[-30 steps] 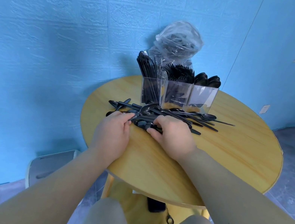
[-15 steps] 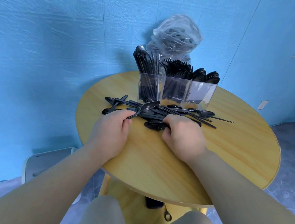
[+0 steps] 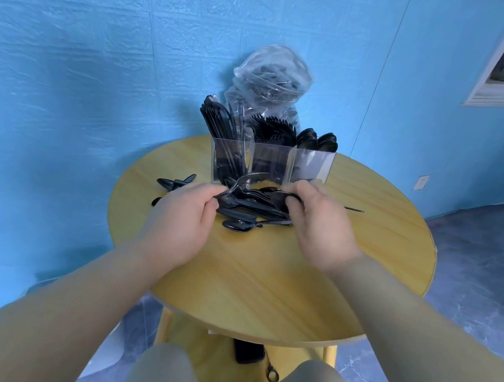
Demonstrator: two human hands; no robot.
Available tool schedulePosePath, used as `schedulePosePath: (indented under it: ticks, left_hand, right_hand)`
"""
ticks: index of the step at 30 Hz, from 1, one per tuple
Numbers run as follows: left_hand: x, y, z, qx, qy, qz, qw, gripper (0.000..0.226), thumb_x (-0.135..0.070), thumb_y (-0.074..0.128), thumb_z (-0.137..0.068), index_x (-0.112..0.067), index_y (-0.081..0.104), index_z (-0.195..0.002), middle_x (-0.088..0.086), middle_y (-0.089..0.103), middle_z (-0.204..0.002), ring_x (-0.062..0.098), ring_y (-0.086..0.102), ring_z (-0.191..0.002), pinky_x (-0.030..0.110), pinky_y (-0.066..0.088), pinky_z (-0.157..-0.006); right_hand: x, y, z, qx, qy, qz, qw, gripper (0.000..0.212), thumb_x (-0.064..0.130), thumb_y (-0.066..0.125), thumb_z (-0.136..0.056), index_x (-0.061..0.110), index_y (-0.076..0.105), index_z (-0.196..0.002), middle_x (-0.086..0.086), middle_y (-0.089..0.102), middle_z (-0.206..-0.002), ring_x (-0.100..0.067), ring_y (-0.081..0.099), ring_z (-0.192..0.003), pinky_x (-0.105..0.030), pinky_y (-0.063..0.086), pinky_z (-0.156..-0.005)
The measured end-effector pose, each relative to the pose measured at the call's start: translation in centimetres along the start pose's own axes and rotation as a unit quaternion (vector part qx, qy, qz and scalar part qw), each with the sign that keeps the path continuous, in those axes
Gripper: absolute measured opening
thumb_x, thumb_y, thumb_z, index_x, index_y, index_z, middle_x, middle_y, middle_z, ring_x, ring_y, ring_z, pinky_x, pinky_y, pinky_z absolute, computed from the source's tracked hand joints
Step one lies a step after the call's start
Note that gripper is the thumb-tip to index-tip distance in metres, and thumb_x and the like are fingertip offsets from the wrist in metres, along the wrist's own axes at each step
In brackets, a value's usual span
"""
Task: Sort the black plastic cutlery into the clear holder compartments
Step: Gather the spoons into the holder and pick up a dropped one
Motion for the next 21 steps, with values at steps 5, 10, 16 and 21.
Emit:
schedulePosePath:
  ticks: [5, 10, 16, 21]
  left_hand:
    - [-1.7, -0.3, -1.3, 0.011, 0.011, -0.025, 1.000, 0.038, -0.016, 0.035, -0.100, -0.020, 0.053, -0.133, -0.003, 0.060, -0.111, 0.016, 0.054, -0.101, 0.029, 0.040, -0.081]
    - [-3.3, 0.1, -1.9, 0.033, 0.032, -0.033, 0.998, 0.038, -0.017, 0.033, -0.100, -0.023, 0.053, -0.132, -0.008, 0.054, -0.102, 0.016, 0.053, -0.092, 0.030, 0.041, -0.076]
    - [-4.1, 0.3, -1.4, 0.059, 0.042, -0.001, 0.997, 0.037, -0.022, 0.031, -0.101, -0.021, 0.054, -0.130, -0.005, 0.058, -0.106, 0.015, 0.058, -0.089, 0.032, 0.044, -0.080]
    - [-5.0, -0.2, -1.1, 0.072, 0.092, -0.030, 0.993, 0.029, -0.032, 0.038, -0.100, -0.023, 0.059, -0.116, -0.007, 0.061, -0.099, 0.016, 0.054, -0.093, 0.033, 0.043, -0.078]
  right_hand:
    - [0.4, -2.5, -0.9, -0.074, 0.075, -0.106, 0.989, 0.019, 0.017, 0.050, -0.094, 0.027, 0.062, -0.084, 0.009, 0.055, -0.071, -0.012, 0.047, -0.066, -0.026, 0.034, -0.057]
    - [0.9, -2.8, -1.5, -0.074, 0.210, -0.344, 0.912, 0.009, 0.004, 0.051, -0.087, 0.008, 0.059, -0.089, -0.010, 0.067, -0.079, -0.016, 0.060, -0.064, -0.032, 0.053, -0.066]
    - [1.1, -1.9, -1.0, -0.064, 0.232, -0.476, 0.846, 0.004, -0.002, 0.055, -0.090, 0.002, 0.055, -0.089, -0.016, 0.062, -0.085, -0.013, 0.066, -0.062, -0.024, 0.058, -0.068]
    - [1.2, -1.6, -0.8, -0.098, 0.221, -0.449, 0.860, 0.020, 0.000, 0.061, -0.088, 0.013, 0.046, -0.089, -0.014, 0.057, -0.084, -0.018, 0.068, -0.063, -0.028, 0.058, -0.066]
Point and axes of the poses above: each hand's wrist, its own z-axis away from the middle knuckle, its own y-axis out of the palm, x = y × z, the point moved 3 cm from there along -z, towards the middle knuckle
